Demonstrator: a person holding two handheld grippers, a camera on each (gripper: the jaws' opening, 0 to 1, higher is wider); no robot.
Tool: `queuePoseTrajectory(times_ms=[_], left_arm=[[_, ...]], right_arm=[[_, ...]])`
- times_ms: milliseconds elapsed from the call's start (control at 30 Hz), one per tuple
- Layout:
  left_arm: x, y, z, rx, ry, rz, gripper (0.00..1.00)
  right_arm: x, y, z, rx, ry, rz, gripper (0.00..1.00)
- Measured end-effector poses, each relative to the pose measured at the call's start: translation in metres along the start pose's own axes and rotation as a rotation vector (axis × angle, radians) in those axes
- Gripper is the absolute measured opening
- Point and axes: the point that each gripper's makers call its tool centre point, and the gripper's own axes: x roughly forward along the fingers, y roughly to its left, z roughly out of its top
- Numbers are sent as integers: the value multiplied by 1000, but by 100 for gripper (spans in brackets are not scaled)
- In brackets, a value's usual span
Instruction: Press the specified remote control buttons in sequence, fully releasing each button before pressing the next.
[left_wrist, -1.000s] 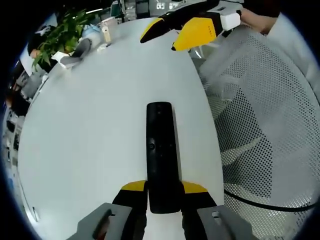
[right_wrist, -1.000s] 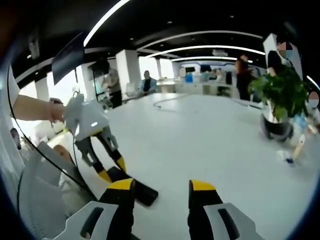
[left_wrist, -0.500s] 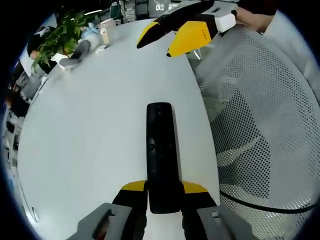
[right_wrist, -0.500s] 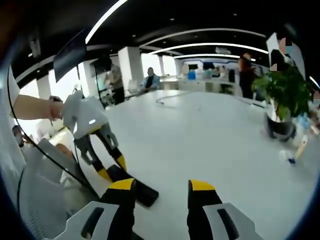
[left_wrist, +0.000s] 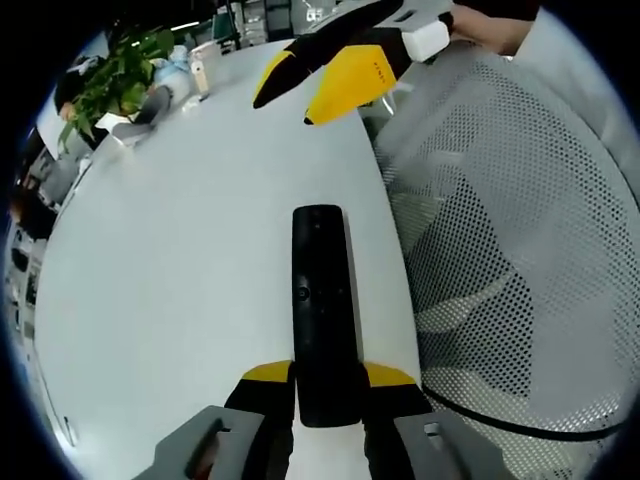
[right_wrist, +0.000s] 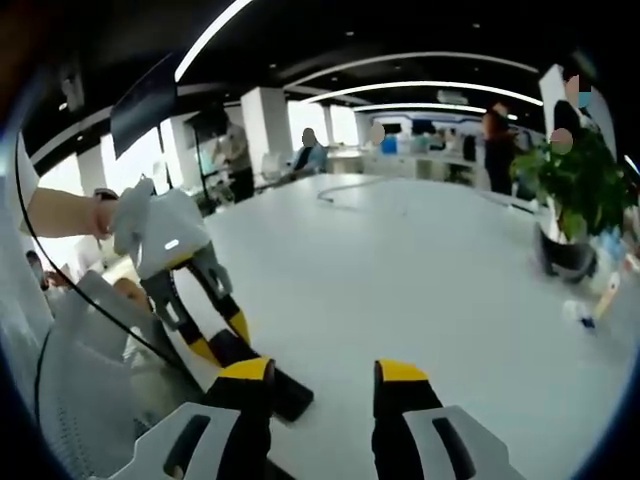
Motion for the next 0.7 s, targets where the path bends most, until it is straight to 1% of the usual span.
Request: queuePoseTrajectory(times_ms=[167,467,567,633,700], left_arm=[[0,-2,0,-2,-2,0,24],[0,-7,1,-6,-9,-4,24],[0,-8,1,-5,-7,-4,24],[1,-9,2,5,-2,-2,24],[1,-10,2,10,3,-4,24]], right_arm=[[0,1,-2,-5,9,6,35],[2,4,-5,-46,37,10,32],[3,6,-8,-60,52,18,29],[4,8,-12,-61,76,29,28],[4,9,-13,-68,81,33,27]])
